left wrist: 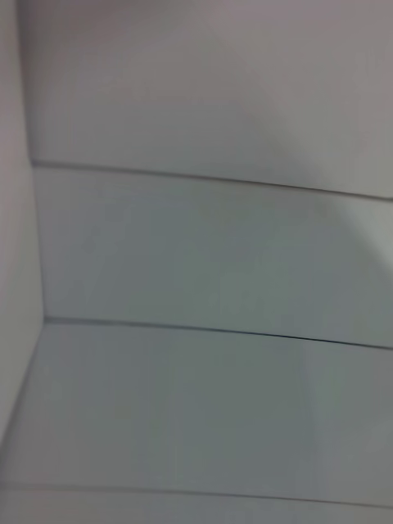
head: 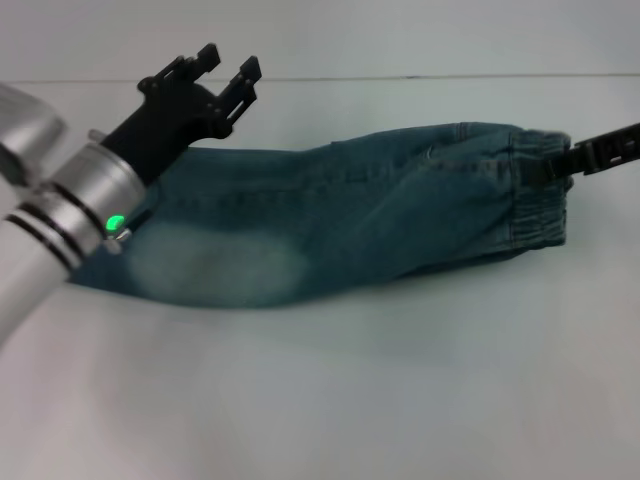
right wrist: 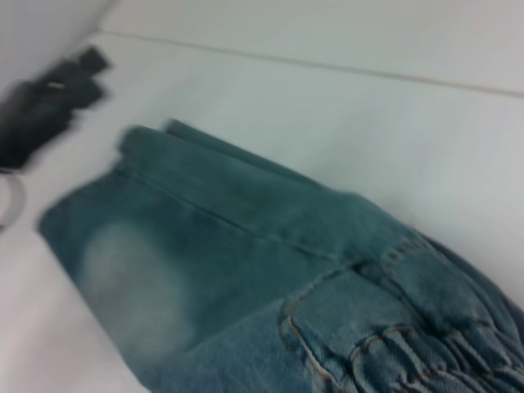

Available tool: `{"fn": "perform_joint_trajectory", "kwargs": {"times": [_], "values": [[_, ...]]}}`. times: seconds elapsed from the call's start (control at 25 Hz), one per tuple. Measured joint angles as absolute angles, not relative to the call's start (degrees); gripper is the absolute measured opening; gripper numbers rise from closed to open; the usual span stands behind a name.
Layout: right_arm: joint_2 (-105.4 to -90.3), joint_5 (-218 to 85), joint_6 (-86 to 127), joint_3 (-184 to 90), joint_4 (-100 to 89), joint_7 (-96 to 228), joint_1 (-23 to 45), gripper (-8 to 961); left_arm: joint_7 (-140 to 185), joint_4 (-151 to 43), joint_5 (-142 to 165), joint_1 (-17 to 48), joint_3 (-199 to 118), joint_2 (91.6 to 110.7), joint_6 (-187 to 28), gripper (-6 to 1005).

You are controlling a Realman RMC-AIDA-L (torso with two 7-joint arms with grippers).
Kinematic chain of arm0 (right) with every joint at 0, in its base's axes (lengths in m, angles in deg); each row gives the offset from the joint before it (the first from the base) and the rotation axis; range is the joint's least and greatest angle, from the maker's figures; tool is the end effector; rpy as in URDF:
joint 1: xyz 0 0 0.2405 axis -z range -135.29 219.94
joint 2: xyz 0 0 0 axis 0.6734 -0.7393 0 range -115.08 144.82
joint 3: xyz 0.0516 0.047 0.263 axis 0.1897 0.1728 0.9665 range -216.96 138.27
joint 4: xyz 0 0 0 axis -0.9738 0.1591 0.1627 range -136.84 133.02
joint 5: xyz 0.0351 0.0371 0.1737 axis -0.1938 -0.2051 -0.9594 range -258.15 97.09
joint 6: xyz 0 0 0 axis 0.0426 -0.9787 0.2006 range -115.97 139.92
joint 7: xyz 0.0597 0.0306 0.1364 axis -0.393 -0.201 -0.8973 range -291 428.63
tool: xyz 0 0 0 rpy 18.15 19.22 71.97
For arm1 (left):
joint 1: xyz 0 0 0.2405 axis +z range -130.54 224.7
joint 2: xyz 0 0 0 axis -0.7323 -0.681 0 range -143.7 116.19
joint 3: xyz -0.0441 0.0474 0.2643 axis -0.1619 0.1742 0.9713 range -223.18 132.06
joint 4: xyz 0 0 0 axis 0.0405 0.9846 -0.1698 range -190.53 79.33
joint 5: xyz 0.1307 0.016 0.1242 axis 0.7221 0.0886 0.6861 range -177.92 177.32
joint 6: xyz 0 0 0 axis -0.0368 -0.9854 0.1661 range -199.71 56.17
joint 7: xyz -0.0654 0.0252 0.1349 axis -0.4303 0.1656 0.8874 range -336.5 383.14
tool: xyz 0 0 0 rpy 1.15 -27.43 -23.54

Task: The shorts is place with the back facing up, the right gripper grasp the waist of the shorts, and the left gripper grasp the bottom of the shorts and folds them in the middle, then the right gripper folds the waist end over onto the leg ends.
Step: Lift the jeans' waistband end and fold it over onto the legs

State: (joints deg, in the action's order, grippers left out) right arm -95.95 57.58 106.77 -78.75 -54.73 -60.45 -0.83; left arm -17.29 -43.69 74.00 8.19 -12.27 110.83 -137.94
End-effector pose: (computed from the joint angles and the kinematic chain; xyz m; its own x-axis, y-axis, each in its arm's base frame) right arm 0.2306 0.3808 0.0634 0.6086 -0.7656 -0.2082 -0.7930 -0.5777 -0.1934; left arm -0.2208 0.3831 -0.0450 0.6070 0.0269 0.7943 0.6571 -0.5792 -0.4825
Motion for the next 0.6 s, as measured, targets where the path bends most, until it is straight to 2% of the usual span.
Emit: {"fn": "perform_joint_trajectory", "kwargs": {"times": [0.08,0.16,0.36,0.6], "values": [[-95.87,56.3,108.8,-78.0,-56.6,-61.0,-0.8,127,-5.4,-48.5,69.6,6.3,-12.3,110.88,-136.6,740],[-95.82,55.2,110.5,-77.6,-58.6,-61.9,-0.9,127,5.8,-53.5,66.6,4.3,-12.3,110.88,-134.7,504],[-95.53,52.5,113.5,-77.2,-62.7,-63.8,-1.3,127,30.2,-64.3,64.0,1.0,-18.0,110.87,-128.7,263],[-94.93,49.3,115.4,-77.2,-66.0,-66.1,-1.6,127,40.5,-70.6,65.4,0.2,-23.4,110.87,-126.9,142]]}}
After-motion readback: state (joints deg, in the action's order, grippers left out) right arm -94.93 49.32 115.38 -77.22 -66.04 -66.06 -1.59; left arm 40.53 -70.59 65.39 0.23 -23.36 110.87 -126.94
